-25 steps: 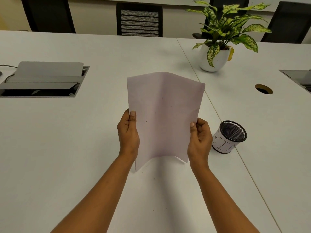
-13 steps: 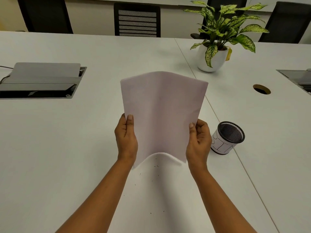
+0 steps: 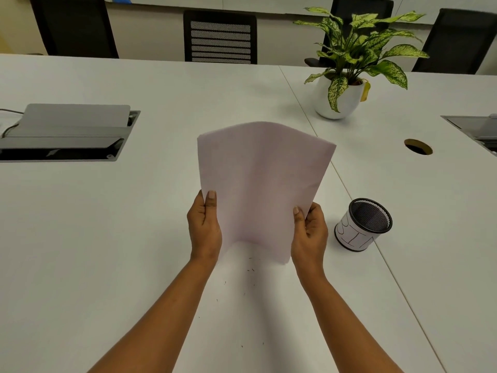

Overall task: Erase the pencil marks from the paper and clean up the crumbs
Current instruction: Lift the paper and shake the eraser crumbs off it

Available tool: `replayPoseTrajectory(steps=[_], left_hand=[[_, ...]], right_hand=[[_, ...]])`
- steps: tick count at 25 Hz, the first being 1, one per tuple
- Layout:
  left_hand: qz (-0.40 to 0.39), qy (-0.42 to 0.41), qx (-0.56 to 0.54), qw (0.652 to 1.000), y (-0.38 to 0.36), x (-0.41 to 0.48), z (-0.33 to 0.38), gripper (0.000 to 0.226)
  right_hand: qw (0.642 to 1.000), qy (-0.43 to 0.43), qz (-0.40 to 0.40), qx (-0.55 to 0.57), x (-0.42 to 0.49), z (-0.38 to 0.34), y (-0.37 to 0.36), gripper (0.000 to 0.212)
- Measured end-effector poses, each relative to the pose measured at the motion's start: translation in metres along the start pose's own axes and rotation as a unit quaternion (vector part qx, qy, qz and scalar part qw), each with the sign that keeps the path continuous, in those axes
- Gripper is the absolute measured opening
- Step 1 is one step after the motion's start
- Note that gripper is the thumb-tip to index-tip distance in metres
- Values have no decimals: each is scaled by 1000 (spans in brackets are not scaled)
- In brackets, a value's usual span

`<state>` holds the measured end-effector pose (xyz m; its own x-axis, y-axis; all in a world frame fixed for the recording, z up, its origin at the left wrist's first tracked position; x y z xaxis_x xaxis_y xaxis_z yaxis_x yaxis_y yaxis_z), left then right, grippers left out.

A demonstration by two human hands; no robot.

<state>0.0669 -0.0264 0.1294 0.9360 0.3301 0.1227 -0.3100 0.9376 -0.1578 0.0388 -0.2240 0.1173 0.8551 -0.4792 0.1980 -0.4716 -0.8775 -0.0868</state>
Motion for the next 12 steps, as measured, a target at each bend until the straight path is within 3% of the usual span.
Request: replayPoseTrajectory(steps=[7, 10, 12], left_hand=[[14, 11, 11, 1000, 10, 9, -4, 28], [10, 19, 0, 1000, 11, 13, -6, 30], [7, 13, 3, 1000, 12, 15, -5, 30]], right_hand=[[1000, 12, 12, 3, 12, -8, 5, 14], [987, 114, 115, 13, 20, -48, 21, 25], [959, 224, 171, 4, 16, -85, 28, 14]])
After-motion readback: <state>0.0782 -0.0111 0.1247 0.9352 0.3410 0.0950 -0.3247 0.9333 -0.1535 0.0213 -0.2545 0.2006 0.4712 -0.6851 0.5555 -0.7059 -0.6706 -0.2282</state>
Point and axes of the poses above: each hand's wrist, its own x-axis towards the middle knuckle, its own y-axis out of the back of the hand, z = x × y, the point moved 7 cm from there along x, towards the middle knuckle, and after that the axes turned 3 degrees about x, right-handed, at the moved point
